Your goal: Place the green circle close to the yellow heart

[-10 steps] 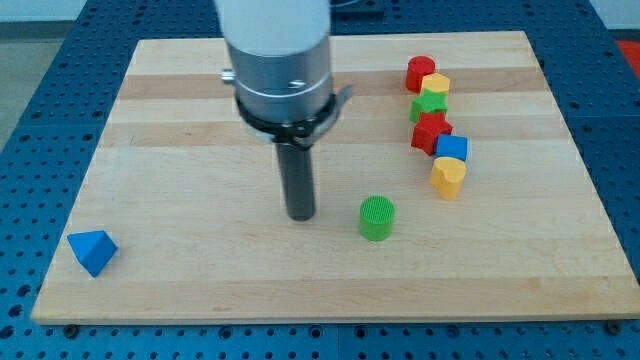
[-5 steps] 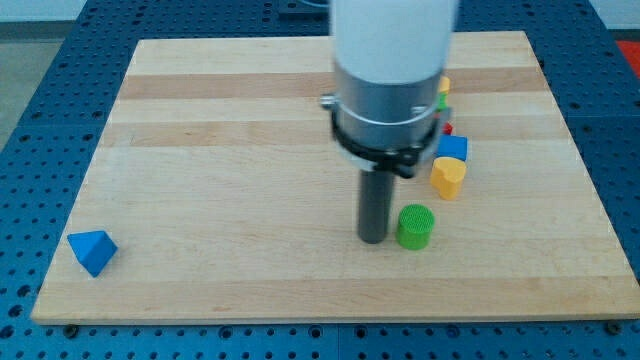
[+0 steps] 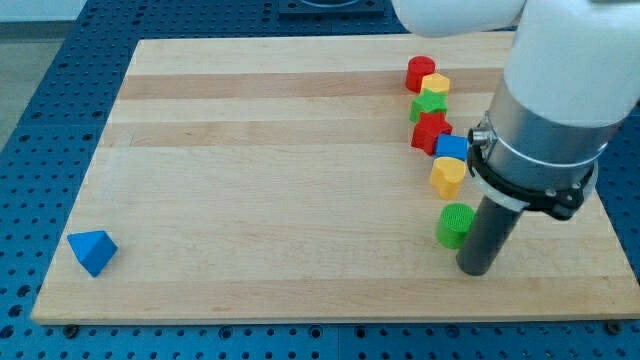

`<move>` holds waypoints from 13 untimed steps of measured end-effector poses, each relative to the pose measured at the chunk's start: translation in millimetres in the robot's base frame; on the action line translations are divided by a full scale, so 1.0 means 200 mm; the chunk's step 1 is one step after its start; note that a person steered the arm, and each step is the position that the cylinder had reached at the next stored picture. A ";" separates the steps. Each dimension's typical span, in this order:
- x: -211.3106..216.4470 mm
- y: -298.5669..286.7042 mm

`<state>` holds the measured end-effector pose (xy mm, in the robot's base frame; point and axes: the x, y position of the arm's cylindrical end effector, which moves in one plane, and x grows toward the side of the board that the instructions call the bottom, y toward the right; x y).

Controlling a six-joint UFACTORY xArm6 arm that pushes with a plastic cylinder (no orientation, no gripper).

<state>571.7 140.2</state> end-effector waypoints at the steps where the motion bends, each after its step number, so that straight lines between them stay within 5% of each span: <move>1: -0.03 0.00; 4: 0.07 0.26; 9: -0.10 -0.17; 13: -0.11 0.03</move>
<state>549.6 145.6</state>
